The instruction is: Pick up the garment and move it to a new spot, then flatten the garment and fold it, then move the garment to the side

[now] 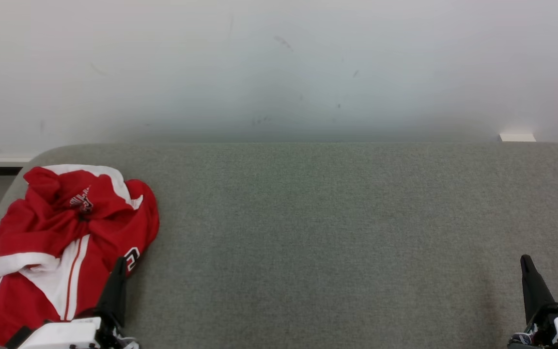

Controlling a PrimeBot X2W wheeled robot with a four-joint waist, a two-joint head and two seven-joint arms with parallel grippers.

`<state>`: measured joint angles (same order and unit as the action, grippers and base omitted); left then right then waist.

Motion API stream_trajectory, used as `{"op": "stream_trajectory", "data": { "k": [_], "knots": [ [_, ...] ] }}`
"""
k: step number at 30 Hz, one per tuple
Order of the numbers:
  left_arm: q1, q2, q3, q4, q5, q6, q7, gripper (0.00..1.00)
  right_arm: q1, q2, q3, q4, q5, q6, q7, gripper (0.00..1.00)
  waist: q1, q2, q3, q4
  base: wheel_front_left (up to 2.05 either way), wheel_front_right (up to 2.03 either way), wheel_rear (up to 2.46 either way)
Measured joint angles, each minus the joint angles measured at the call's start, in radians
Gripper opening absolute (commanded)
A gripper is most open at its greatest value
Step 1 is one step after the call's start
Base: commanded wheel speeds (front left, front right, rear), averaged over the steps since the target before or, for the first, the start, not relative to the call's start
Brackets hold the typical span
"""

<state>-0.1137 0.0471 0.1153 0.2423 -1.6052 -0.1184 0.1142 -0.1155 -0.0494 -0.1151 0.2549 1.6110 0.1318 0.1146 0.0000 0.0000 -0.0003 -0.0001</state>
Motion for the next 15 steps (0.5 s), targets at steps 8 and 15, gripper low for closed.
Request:
{"op": "stream_trajectory", "data": {
  "k": [8,15],
  "knots": [
    [0.0,0.0,0.0,0.0,0.0,0.0,0.0,0.0,0.0,0.0,0.0,0.0,0.0,0.0,0.0,0.0,0.0,0.0,0.0,0.0,0.0,0.0,0.0],
    [0.0,0.0,0.0,0.0,0.0,0.0,0.0,0.0,0.0,0.0,0.0,0.0,0.0,0.0,0.0,0.0,0.0,0.0,0.0,0.0,0.0,0.0,0.0]
  ]
}}
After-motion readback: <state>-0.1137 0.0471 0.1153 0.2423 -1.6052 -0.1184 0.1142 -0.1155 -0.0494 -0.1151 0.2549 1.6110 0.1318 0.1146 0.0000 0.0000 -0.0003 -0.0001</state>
